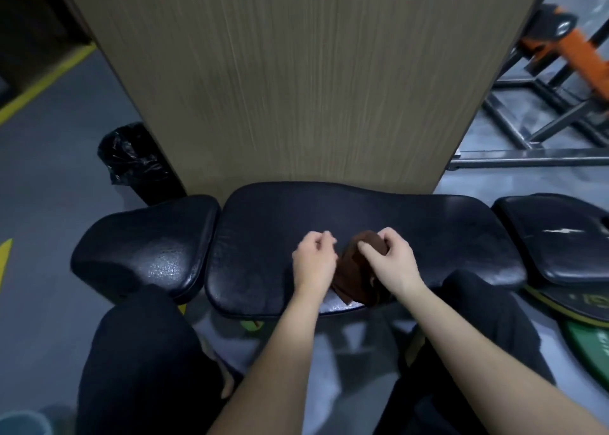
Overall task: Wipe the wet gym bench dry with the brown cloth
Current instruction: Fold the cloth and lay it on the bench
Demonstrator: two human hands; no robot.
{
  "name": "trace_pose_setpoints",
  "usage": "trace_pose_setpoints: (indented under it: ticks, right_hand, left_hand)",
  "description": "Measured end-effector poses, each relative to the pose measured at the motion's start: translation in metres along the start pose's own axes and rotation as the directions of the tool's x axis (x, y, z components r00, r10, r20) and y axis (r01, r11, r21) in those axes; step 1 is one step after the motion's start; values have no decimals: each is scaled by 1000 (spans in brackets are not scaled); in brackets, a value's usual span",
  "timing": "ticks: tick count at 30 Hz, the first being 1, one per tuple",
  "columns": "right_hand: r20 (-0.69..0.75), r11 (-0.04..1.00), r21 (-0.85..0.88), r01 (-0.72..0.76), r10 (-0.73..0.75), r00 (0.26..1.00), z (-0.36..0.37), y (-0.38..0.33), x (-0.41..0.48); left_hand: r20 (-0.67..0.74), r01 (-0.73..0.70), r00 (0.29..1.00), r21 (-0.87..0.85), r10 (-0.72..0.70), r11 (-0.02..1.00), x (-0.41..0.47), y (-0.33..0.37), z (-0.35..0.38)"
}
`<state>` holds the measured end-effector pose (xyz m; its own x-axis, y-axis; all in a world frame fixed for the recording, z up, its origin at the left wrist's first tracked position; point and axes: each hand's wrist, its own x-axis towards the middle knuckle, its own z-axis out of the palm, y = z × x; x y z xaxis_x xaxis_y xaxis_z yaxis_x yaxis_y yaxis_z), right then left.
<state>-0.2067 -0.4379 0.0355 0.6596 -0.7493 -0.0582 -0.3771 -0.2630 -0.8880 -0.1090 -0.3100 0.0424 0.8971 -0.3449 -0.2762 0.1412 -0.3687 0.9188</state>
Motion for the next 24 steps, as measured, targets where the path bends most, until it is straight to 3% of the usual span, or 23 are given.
trace_pose_setpoints:
  ticks: [3, 5, 7, 9, 12, 15, 20, 22, 24]
  right_hand:
    - [-83, 979, 200, 44, -28, 996, -7, -3, -10]
    - [55, 969, 236, 73, -89, 995, -9, -5, -13]
    - [292, 971, 233, 59, -127, 948, -6, -6, -18]
    - [499, 967, 250, -42, -91, 862, -3, -8, -23]
    - [613, 975, 194, -109, -34, 790, 0, -6, -28]
    - [625, 990, 127, -66, -28, 780, 9, -1, -33]
    - [359, 992, 75, -96, 63, 931, 17, 6, -19]
    - [266, 996, -59, 71, -53, 963, 15, 15, -14]
    - [318, 952, -169, 255, -192, 929, 12, 23, -12]
  left_hand:
    - [269, 38, 963, -5, -35, 999, -18, 12, 13]
    - [452, 216, 881, -122, -139, 969, -18, 20, 7]
    - [559, 341, 813, -224, -166, 913, -19, 24, -6]
    - [579, 349, 801, -252, -149, 902, -17, 17, -22]
    - [584, 311, 800, -208, -138, 927, -12, -8, -46]
    - [523, 303, 837, -201, -160, 932, -9, -31, -56]
    - [463, 303, 869, -217, -176, 928, -9, -48, -71]
    - [499, 236, 858, -176, -120, 956, -11, -45, -77]
    - [545, 106, 838, -117, -26, 987, -12, -34, -81]
